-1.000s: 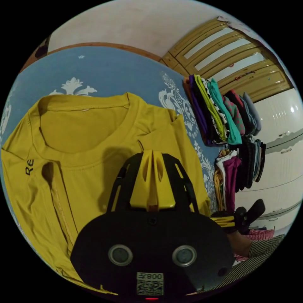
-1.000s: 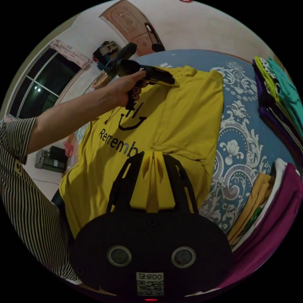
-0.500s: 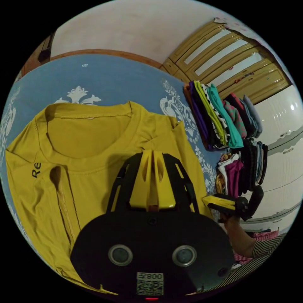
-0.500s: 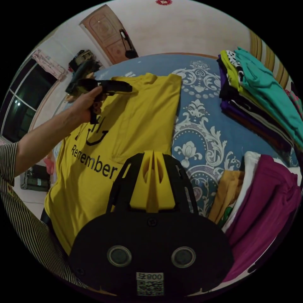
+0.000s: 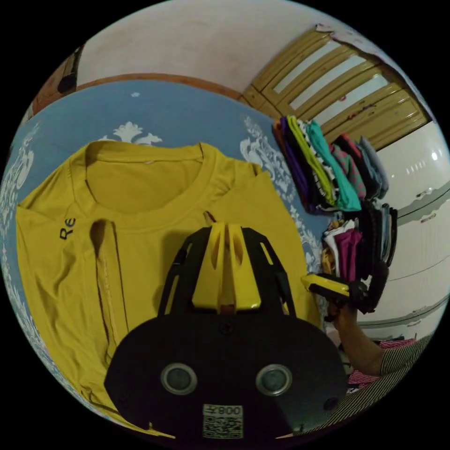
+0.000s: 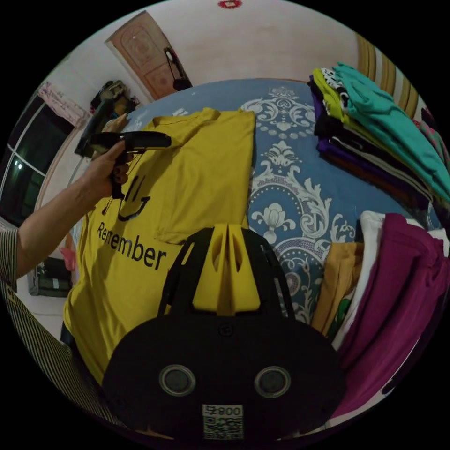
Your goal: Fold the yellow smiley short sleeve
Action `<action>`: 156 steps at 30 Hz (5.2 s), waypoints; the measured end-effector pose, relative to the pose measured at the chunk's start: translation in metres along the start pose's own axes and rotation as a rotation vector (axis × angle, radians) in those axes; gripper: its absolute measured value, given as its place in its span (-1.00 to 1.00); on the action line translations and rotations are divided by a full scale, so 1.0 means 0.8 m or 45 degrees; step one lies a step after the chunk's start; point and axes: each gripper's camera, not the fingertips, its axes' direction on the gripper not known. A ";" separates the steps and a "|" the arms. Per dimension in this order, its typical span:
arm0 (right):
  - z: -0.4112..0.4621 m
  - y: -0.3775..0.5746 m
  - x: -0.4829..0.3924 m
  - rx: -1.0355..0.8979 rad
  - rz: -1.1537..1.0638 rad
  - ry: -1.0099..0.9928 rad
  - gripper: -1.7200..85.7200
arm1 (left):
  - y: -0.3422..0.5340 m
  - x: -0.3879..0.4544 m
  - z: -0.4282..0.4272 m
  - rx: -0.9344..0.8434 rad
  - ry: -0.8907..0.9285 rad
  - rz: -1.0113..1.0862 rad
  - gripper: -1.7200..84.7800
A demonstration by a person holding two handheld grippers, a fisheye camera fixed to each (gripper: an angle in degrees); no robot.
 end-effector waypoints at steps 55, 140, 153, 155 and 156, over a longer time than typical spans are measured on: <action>-0.198 0.680 0.208 -0.017 0.879 -1.276 -0.77 | 1.223 -0.378 -0.644 0.479 1.179 -1.022 -0.70; -0.448 0.778 -0.063 0.475 0.574 -1.490 -0.95 | 1.211 0.078 -1.038 0.864 1.370 -0.375 -0.95; -0.444 0.609 -0.058 0.502 0.567 -1.465 -0.95 | 1.018 0.053 -1.008 0.865 1.331 -0.358 -0.95; -0.442 0.575 -0.056 0.506 0.552 -1.457 -0.95 | 0.967 0.044 -1.001 0.869 1.317 -0.341 -0.95; -0.442 0.550 -0.055 0.512 0.541 -1.447 -0.95 | 0.953 0.042 -0.999 0.869 1.313 -0.334 -0.95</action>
